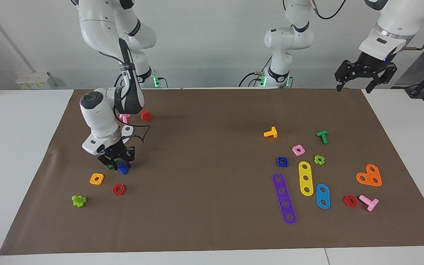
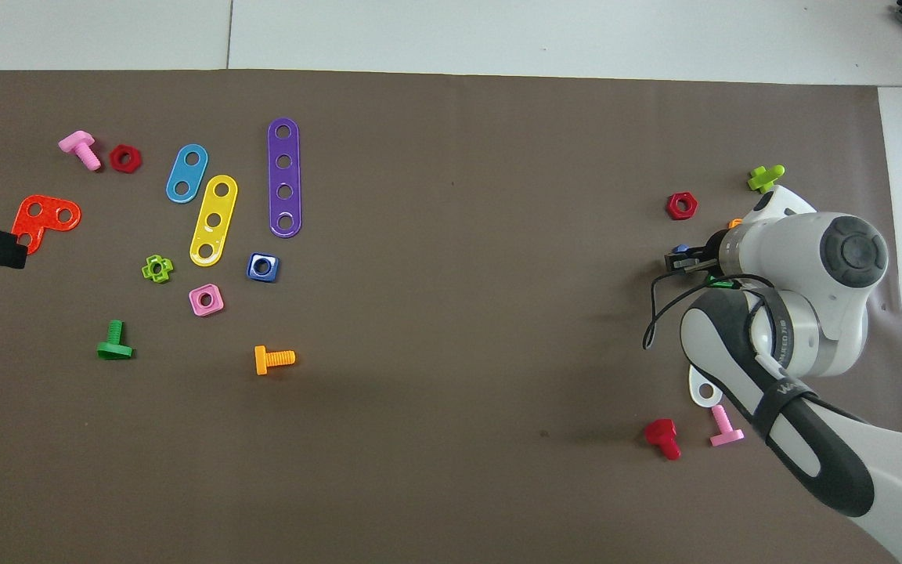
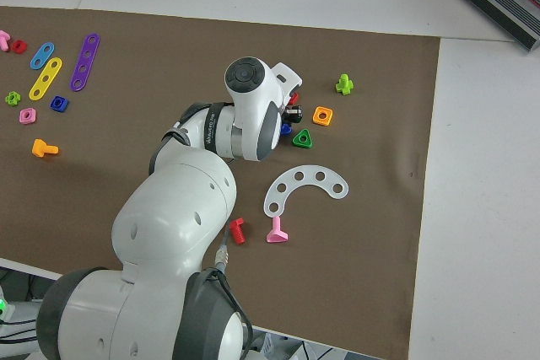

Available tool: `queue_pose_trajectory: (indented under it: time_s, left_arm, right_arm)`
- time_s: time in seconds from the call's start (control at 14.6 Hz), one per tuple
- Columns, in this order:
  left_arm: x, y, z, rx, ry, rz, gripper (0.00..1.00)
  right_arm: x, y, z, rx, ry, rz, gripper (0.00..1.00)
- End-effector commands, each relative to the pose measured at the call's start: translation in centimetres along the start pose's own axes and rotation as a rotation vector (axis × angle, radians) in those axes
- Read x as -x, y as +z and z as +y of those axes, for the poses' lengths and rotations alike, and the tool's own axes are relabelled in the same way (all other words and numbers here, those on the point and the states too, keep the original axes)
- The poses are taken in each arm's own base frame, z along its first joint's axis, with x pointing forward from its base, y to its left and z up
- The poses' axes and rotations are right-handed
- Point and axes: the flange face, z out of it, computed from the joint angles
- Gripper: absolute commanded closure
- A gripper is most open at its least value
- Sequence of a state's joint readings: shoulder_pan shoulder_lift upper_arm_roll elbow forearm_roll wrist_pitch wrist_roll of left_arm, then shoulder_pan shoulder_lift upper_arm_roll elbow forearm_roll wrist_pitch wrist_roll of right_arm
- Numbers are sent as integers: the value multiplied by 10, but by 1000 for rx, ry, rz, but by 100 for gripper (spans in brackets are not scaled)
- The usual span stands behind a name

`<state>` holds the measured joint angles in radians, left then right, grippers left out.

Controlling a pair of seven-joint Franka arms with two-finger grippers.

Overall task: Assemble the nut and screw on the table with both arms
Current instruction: 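Close the right gripper on the blue triangular bolt, then carry the blue bolt to the table centre and set it down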

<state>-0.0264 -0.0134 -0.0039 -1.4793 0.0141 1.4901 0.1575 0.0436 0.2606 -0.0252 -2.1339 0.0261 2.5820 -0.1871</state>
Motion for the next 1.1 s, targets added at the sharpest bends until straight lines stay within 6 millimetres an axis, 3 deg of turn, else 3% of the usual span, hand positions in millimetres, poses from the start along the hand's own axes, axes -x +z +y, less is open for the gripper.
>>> queue_pose_trajectory:
  time_s: [0.0,0.14,0.21,0.27,0.55,0.62,0.68,0.75,0.89,1.03]
  left_arm:
    - [9,0,-2,-8,3,-10,0]
    - [9,0,-2,-8,3,-10,0]
    - [9,0,-2,-8,3,-10,0]
    - [9,0,-2,-8,3,-10,0]
    - [9,0,-2,-8,3,-10,0]
    - [9,0,-2,-8,3,-10,0]
    - [9,0,-2,-8,3,-10,0]
    - [9,0,-2,-8,3,-10,0]
    - [9,0,-2,-8,3,-10,0]
    - [9,0,-2,-8,3,-10,0]
  right_arm:
    - [-1,3,3,-10,18,19,52]
    - [-1,3,3,-11,18,16,59]
    - [-1,3,3,-11,17,16,76]
    - [0,3,4,-10,20,16,100]
    - [-8,-6,6,-10,38,20,100]
    - [-14,-15,4,-15,38,9,100]
    - [-28,-37,2,-21,62,1,100]
    - [-46,-65,-9,-33,99,-15,100]
    - [-79,-112,-52,-37,131,-40,100]
    - [-95,-134,-101,-36,162,-44,100]
